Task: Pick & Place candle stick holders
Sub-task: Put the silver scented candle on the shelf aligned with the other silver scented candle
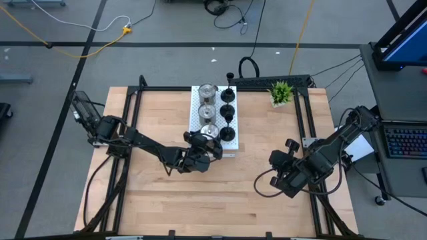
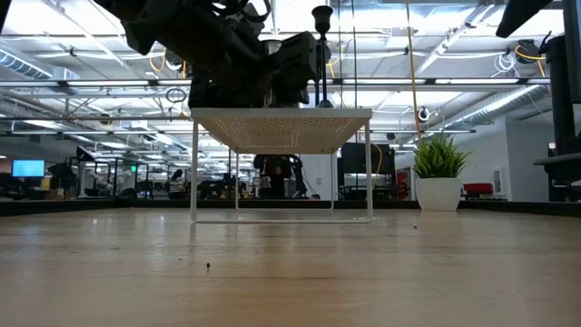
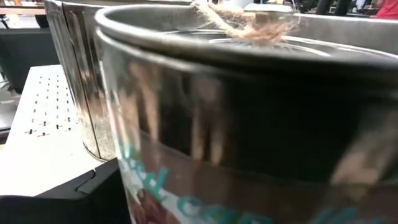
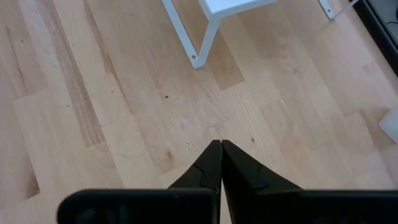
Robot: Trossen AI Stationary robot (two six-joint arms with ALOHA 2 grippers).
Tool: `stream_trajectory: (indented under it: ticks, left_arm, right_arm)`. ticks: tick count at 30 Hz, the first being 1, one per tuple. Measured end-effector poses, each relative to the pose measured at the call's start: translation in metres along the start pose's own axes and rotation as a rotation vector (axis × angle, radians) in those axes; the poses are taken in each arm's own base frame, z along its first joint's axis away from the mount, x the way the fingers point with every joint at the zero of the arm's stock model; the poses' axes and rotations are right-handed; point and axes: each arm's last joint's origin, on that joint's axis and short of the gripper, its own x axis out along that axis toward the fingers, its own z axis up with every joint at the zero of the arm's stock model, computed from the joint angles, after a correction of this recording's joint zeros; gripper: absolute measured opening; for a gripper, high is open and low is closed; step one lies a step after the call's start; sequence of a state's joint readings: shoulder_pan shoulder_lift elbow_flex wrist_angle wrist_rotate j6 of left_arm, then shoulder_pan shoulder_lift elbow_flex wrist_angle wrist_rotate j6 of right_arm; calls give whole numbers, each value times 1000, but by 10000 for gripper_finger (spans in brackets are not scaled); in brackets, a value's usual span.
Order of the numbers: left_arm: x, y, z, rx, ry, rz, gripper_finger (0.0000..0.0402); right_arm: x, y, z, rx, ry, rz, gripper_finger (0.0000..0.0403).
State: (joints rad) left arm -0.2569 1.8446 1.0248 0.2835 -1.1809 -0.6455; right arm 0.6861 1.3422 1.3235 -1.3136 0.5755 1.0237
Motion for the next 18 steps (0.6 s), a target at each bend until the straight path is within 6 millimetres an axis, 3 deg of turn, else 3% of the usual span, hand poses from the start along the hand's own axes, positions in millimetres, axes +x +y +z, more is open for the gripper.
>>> stream_trajectory:
  ticks: [8, 18]
  left_arm:
    - [-5, 0, -1, 23, -43, 50, 377]
    - [-7, -1, 0, 31, -47, 46, 386]
  right_arm:
    - [0, 0, 0, -1, 0, 0, 1]
    - [0, 0, 0, -42, 0, 1, 1]
